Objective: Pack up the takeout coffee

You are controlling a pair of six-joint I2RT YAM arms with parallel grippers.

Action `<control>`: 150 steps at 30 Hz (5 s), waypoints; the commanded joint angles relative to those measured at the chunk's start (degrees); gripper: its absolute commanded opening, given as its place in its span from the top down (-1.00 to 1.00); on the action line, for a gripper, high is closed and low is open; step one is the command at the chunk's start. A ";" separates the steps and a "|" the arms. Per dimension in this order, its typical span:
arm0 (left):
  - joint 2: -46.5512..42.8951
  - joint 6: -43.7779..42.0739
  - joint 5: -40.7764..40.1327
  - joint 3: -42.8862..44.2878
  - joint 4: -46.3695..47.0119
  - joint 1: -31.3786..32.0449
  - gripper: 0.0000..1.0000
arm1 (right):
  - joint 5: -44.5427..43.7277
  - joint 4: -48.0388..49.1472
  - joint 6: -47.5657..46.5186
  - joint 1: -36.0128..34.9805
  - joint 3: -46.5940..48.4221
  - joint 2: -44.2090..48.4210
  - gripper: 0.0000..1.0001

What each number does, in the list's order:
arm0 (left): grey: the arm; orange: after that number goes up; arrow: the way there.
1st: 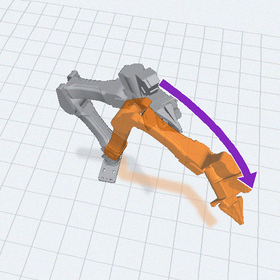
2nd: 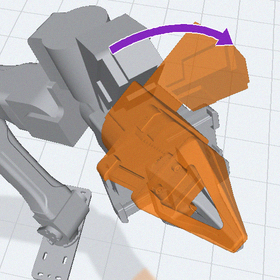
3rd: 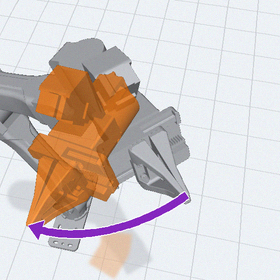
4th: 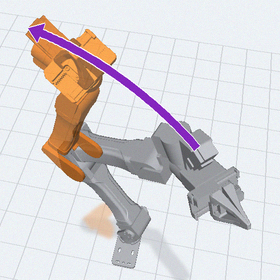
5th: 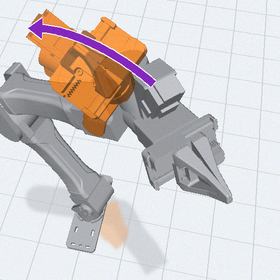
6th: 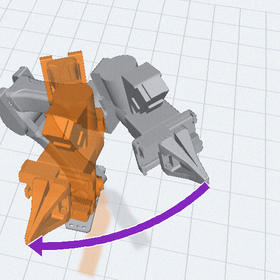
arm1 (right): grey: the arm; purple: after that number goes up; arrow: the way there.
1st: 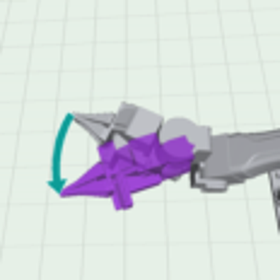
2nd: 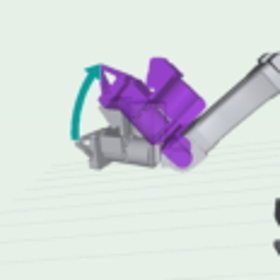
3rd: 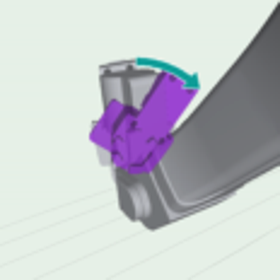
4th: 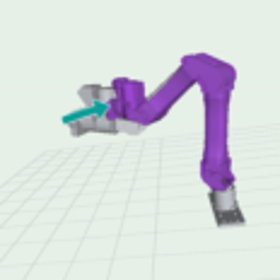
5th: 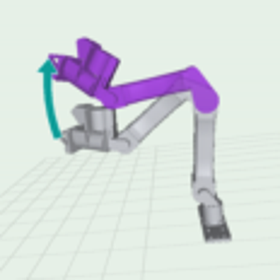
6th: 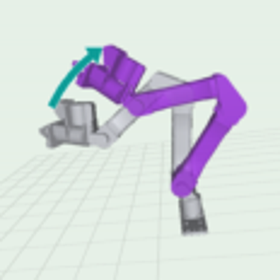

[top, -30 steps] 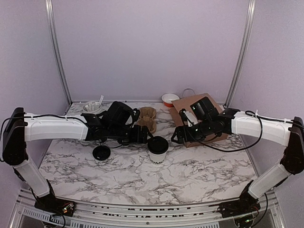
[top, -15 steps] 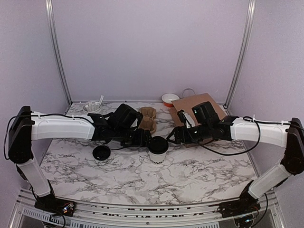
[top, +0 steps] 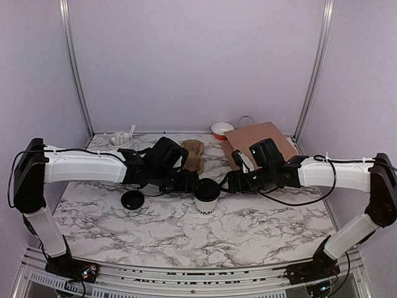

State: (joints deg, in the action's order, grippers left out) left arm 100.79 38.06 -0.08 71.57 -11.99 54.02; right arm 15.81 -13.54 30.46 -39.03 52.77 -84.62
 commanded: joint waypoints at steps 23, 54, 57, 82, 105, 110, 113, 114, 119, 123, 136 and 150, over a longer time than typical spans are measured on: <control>2.04 -0.74 -0.28 0.87 -1.29 0.47 -0.64 | -3.17 -1.38 0.21 0.05 -3.64 -1.92 -0.40; 1.58 -1.68 -0.44 0.48 -1.28 0.69 -0.63 | -2.08 0.68 -0.84 0.97 6.79 -7.37 -0.39; 1.57 -1.65 -0.52 0.33 -1.30 0.74 -0.63 | -1.83 0.56 -0.91 0.95 5.91 -7.79 -0.39; -0.93 -2.35 -0.41 1.13 -1.02 1.08 -0.63 | -7.60 -5.88 -2.60 -0.24 8.44 -4.61 -0.39; -4.09 4.07 -0.82 -1.87 -0.72 -2.25 -0.40 | -11.94 -9.90 -5.57 -6.34 16.49 -7.92 -0.29; -1.48 4.01 0.42 -0.68 -0.43 -2.43 -0.31 | -12.27 -9.69 -5.19 -6.91 15.01 -7.63 -0.23; -0.60 3.91 0.35 -0.46 -0.29 -2.43 -0.28 | -12.38 -9.58 -4.98 -7.02 14.65 -7.21 -0.20; -0.25 3.95 0.39 -0.38 -0.35 -2.43 -0.25 | -12.44 -9.50 -4.94 -7.03 14.56 -7.10 -0.18; 0.30 4.22 0.76 -0.54 -0.08 -2.43 -0.20 | -12.47 -9.49 -4.84 -7.28 13.97 -6.81 -0.02; 0.28 4.15 0.72 -0.88 0.05 -2.43 -0.20 | -12.26 -9.49 -4.64 -7.51 13.53 -6.63 0.12; 1.13 4.21 0.94 -1.46 0.27 -2.43 -0.18 | -11.60 -8.88 -4.15 -8.06 12.40 -6.67 0.49; 1.77 4.82 1.01 -4.76 0.61 -2.16 -0.17 | -10.85 -7.46 -3.83 -8.64 10.97 -7.23 0.59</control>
State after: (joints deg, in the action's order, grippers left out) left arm 100.84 42.72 0.71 69.23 -10.15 51.59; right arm 4.82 -21.19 26.30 -46.83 65.25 -91.96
